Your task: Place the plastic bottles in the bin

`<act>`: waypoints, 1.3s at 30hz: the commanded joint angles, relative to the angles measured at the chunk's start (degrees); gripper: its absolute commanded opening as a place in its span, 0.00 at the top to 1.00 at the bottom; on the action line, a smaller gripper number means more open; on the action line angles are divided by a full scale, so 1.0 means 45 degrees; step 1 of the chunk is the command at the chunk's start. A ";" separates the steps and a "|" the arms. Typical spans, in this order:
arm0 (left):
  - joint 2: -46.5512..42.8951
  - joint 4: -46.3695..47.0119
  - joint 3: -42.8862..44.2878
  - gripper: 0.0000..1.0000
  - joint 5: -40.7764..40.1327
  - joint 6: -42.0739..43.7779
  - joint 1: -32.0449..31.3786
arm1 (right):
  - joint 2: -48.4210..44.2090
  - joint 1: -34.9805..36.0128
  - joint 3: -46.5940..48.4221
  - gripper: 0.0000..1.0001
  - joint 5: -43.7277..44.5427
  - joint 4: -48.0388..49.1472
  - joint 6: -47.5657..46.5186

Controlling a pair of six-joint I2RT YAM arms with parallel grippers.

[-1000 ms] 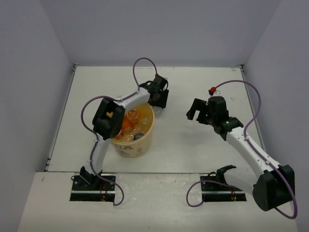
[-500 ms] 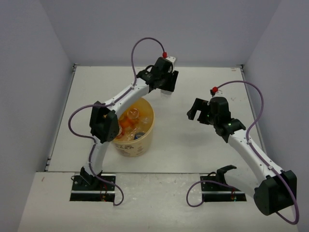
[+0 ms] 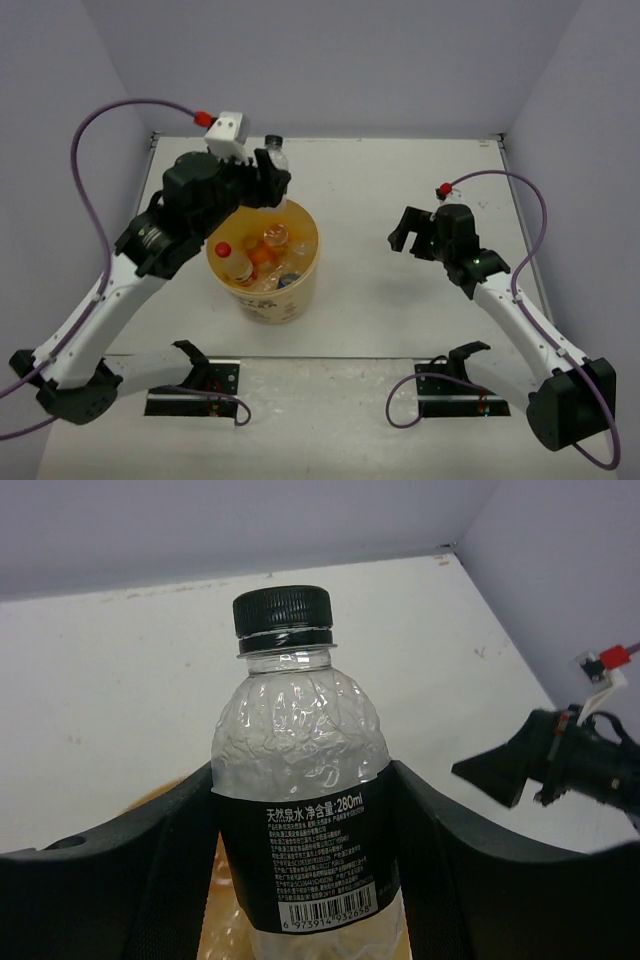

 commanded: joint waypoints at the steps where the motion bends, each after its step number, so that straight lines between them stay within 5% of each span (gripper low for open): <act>1: -0.1729 -0.1045 -0.2534 0.79 -0.0415 -0.1368 -0.0064 | -0.0138 -0.0029 -0.0079 0.01 -0.0037 0.0291 -0.0206; 5: -0.2134 -0.1394 -0.3750 0.59 -0.0064 -0.1600 -0.0064 | -0.0158 -0.0024 -0.0117 0.01 -0.0037 0.0338 -0.0206; 9: -0.1955 -0.1442 -0.3894 0.00 0.0109 -0.1855 -0.0063 | -0.0168 -0.0029 -0.0147 0.01 -0.0008 0.0318 -0.0244; 14: -0.1754 -0.0899 -0.3132 0.00 0.0247 -0.1465 -0.0064 | -0.0285 -0.0033 -0.0167 0.01 0.0099 0.0449 -0.0206; 22: -0.0854 0.1016 -0.1505 0.00 -0.4233 -0.1855 0.0066 | -0.1624 -0.0038 -0.0473 0.01 0.0793 0.1213 0.0335; 29: 0.2207 0.0749 0.1835 0.00 -0.2373 -0.1517 0.3439 | -0.3155 -0.0038 -0.1152 0.01 0.1251 0.2101 0.0922; 32: 0.2746 0.1106 0.1415 0.00 -0.1196 -0.1985 0.5928 | -0.3670 -0.0035 -0.1418 0.01 0.1210 0.2516 0.0778; 39: 0.0458 0.2181 -0.2708 0.00 -0.1790 -0.2978 0.8148 | -0.4177 -0.0019 -0.1888 0.01 0.1055 0.3261 0.0559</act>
